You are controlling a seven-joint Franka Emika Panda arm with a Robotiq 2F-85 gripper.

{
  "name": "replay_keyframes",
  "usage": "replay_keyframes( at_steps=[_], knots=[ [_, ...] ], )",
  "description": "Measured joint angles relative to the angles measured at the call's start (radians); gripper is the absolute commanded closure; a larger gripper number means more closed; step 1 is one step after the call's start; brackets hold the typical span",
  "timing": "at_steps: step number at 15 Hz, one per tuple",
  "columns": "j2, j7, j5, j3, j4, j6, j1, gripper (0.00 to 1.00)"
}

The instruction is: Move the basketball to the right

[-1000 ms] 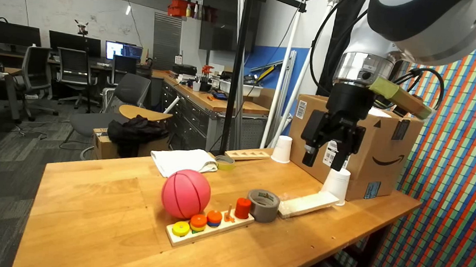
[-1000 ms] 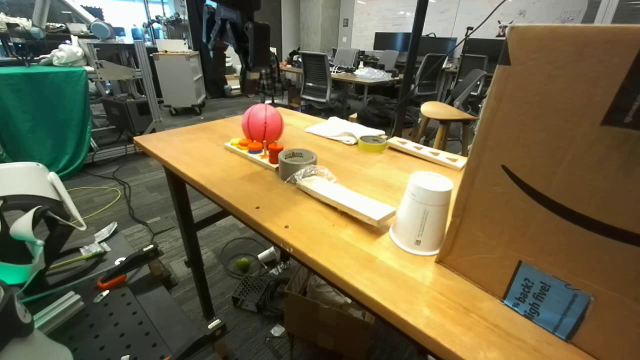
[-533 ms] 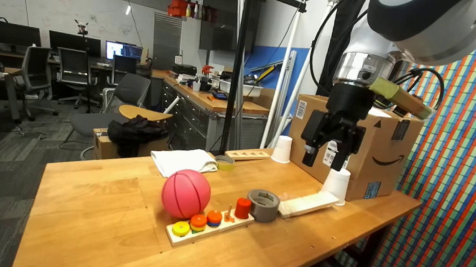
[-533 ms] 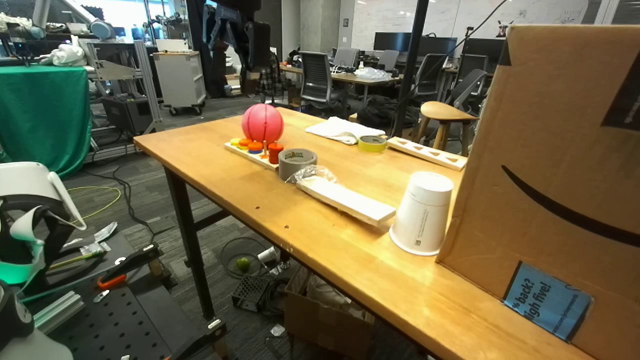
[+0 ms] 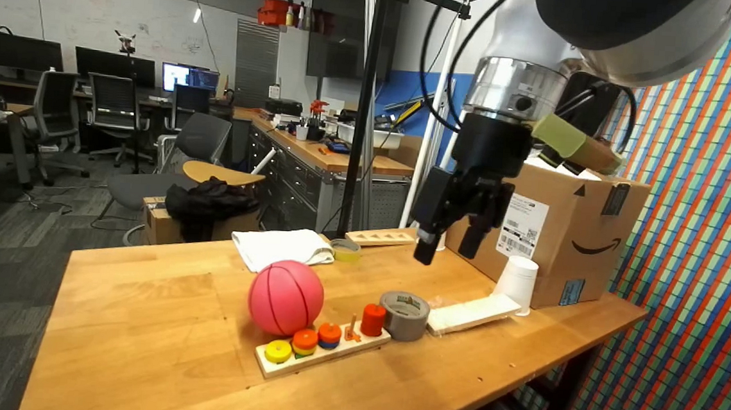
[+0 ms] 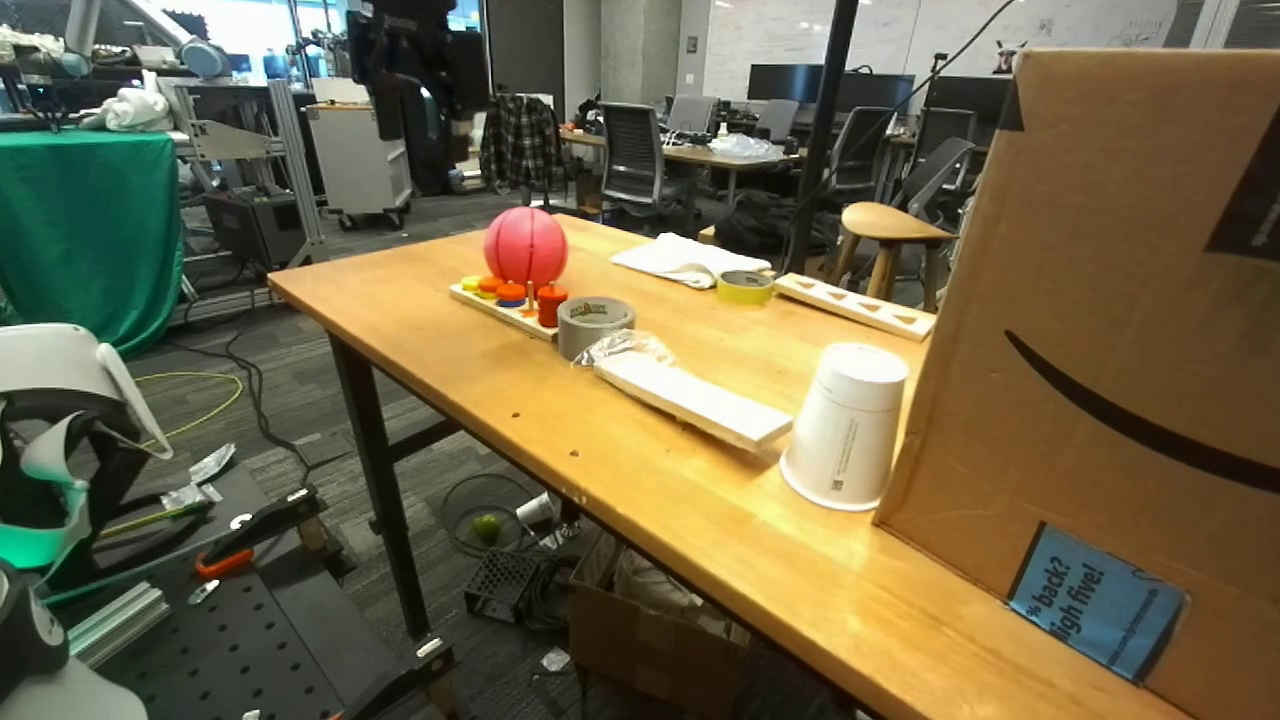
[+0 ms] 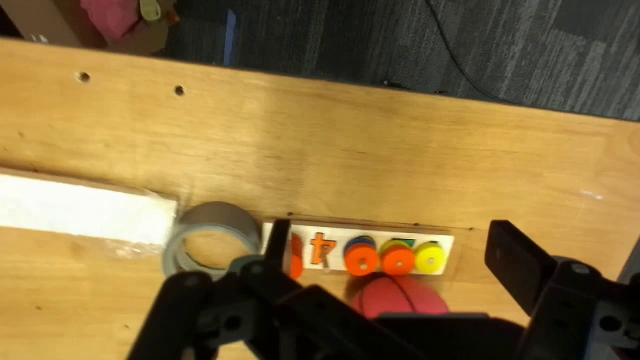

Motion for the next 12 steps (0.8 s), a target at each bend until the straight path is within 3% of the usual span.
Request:
replay_keyframes(
  at_steps=[5,8,12],
  knots=[
    [0.042,0.034,-0.011,0.192,0.044,0.116,0.141,0.0],
    [0.099,0.033,-0.062,0.24,0.086,0.2,0.174,0.0],
    [0.233,0.026,-0.15,0.253,0.167,0.301,0.175,0.0]
  ],
)
